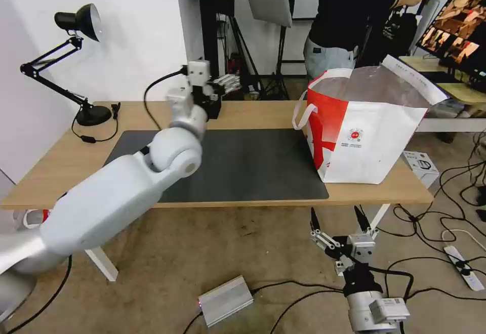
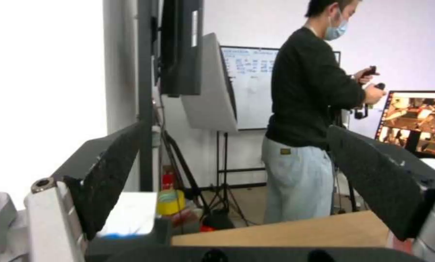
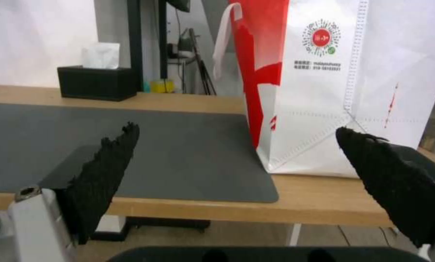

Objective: Pick up the trash from the table and place it into the takeout bag.

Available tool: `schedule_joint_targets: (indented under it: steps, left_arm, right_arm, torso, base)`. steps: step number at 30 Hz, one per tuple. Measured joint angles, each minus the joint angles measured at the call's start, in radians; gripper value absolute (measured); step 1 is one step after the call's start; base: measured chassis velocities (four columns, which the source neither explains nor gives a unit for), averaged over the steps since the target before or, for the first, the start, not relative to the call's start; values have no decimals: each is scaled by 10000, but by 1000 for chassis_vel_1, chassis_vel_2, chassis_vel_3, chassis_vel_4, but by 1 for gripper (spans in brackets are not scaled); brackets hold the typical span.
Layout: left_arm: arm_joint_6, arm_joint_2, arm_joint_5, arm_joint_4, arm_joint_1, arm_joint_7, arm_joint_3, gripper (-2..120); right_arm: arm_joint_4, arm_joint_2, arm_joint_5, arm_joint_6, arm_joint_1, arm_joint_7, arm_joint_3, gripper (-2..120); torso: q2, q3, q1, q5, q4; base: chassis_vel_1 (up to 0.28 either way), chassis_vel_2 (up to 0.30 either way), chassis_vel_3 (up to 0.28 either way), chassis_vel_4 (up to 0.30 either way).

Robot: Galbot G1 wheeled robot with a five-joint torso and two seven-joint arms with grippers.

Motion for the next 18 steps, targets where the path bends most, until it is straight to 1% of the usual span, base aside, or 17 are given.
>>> schedule_joint_targets:
  steps: [4, 6, 9, 10, 11, 13, 14, 15, 16, 18]
  left_arm:
    - [17, 456, -8, -663, 854, 1, -683, 100]
    - [21, 530, 16, -790, 1040, 2, -818, 100]
    - [23, 868, 400, -1384, 1965, 42, -1387, 100]
    - [22, 1029, 645, -1748, 2554, 71, -1750, 100]
    - [22, 1029, 645, -1748, 2554, 71, -1750, 100]
    - [22, 1166, 923, -2230, 3450, 221, -2460, 100]
    - [22, 1203, 1000, -2355, 3698, 257, -2691, 100]
    - [22, 1203, 1000, -2355, 3698, 257, -2691, 100]
    - [-45, 1330, 1304, -2804, 4642, 397, -3437, 100]
    - [-163, 1385, 1664, -3265, 5675, 450, -4117, 100]
  right_arm:
    - [0, 0, 0, 0, 0, 0, 0, 100]
    - [0, 0, 0, 0, 0, 0, 0, 100]
    - [0, 0, 0, 0, 1, 0, 1, 100]
    - [0, 0, 0, 0, 1, 0, 0, 100]
    - [0, 0, 0, 0, 1, 0, 0, 100]
    - [0, -1, 0, 0, 0, 0, 0, 100]
    - [0, -1, 0, 0, 0, 0, 1, 100]
    - [0, -1, 0, 0, 0, 0, 1, 100]
    - [0, -1, 0, 0, 0, 0, 0, 100]
    - [0, -1, 0, 0, 0, 0, 0, 100]
  torso:
    - [0, -1, -1, 3, -1]
    - [0, -1, 0, 2, -1]
    - [0, 0, 1, 2, -1]
    - [0, -1, 1, 2, 0]
    - [0, -1, 1, 2, 0]
    - [0, 0, 0, 0, 0]
    - [0, 0, 0, 1, -1]
    - [0, 0, 0, 1, -1]
    - [0, 0, 0, 3, 0]
    - [1, 0, 0, 1, 1]
  base:
    - [0, 0, 0, 0]
    - [0, 0, 0, 0]
    - [0, 0, 0, 0]
    - [0, 0, 0, 0]
    - [0, 0, 0, 0]
    - [0, 0, 0, 0]
    - [0, 0, 0, 0]
    - [0, 0, 0, 0]
    - [0, 0, 0, 0]
    - [0, 0, 0, 0]
